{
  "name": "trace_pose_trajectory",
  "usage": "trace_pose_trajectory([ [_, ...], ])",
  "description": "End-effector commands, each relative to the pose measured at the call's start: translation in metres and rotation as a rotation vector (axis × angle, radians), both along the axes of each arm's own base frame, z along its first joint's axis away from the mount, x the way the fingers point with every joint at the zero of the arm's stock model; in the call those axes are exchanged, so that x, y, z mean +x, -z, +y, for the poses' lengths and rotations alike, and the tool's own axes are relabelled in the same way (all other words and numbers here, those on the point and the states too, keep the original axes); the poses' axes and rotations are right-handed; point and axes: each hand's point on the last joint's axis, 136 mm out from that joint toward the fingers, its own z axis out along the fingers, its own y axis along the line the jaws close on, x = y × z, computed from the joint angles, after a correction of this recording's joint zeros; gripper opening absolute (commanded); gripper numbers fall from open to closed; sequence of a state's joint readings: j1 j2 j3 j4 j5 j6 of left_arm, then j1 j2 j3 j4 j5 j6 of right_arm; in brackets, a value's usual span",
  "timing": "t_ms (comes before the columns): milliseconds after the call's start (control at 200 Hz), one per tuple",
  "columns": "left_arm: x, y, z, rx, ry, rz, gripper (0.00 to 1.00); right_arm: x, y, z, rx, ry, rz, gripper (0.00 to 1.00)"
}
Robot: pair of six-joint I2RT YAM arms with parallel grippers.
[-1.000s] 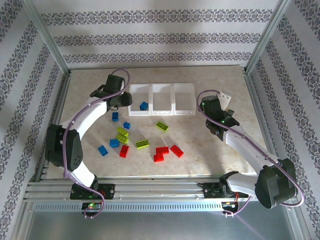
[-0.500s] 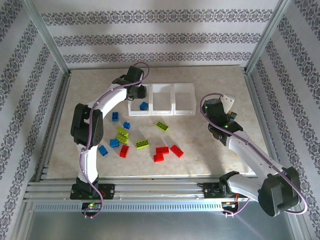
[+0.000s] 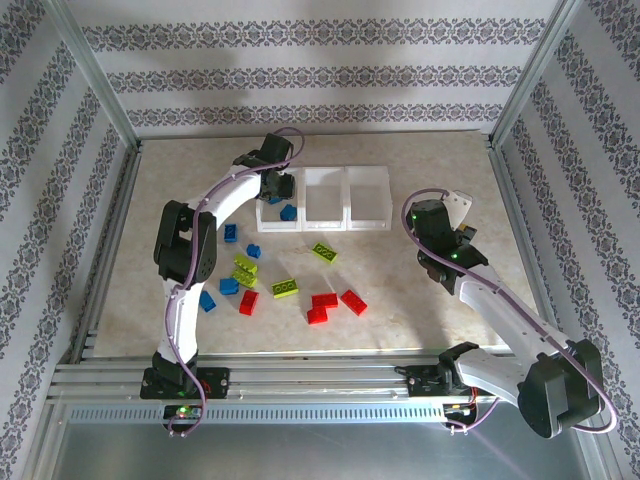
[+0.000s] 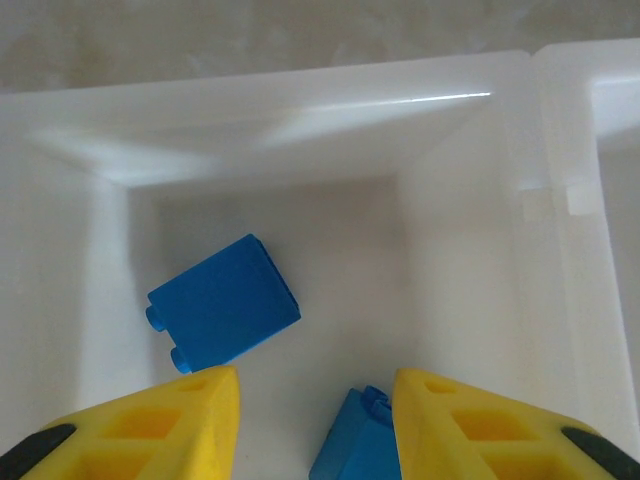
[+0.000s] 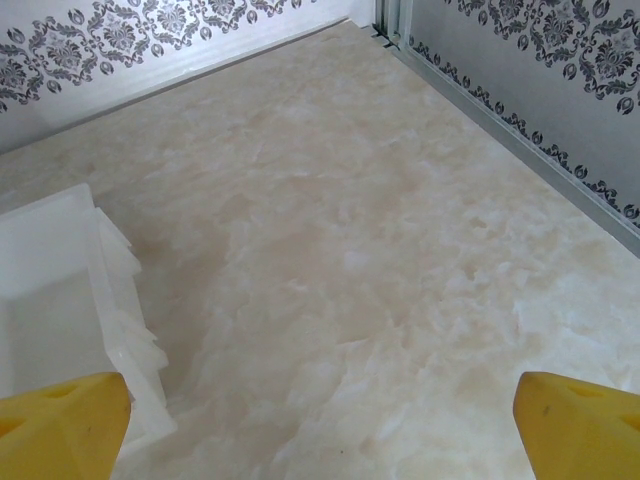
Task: Sort the legos into containers by color
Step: Place the lego in the container.
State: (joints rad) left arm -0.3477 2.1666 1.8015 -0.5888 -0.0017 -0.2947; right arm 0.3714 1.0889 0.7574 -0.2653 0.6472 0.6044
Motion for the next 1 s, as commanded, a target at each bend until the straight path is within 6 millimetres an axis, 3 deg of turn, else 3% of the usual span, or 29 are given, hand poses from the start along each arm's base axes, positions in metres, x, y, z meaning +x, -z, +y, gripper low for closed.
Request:
trace_pose_trajectory([
  [0,-0.004,-0.027,0.001,0.01,0.008,-0.03,0.47,-0.006,0.002,-0.004,-0.011,0.022,0.001,0.98],
  [275,-0.022,-0.078,0.011,-0.015,-0.008,-0.125,0.63,-0.003,0.005,-0.002,-0.007,0.019,0.009,0.98],
  [480,-0.043,-0.095,0.031,0.0,-0.062,-0.169,0.79,0.0,0.009,0.001,0.0,0.008,0.022,0.98],
  [550,-0.052,-0.095,0.042,0.006,-0.089,-0.169,0.87,0.0,0.01,0.002,0.001,0.005,0.027,0.98],
  [585,-0.057,-0.091,0.047,0.007,-0.103,-0.16,1.0,0.0,0.01,0.002,0.001,0.006,0.028,0.98],
  [795,-0.084,-0.078,0.091,0.011,-0.208,-0.121,1.0,0.0,0.01,0.002,0.005,0.005,0.024,0.98],
  [994,-0.111,-0.051,0.128,0.021,-0.282,-0.045,1.0,0.0,0.01,0.003,0.008,0.003,0.025,0.98],
])
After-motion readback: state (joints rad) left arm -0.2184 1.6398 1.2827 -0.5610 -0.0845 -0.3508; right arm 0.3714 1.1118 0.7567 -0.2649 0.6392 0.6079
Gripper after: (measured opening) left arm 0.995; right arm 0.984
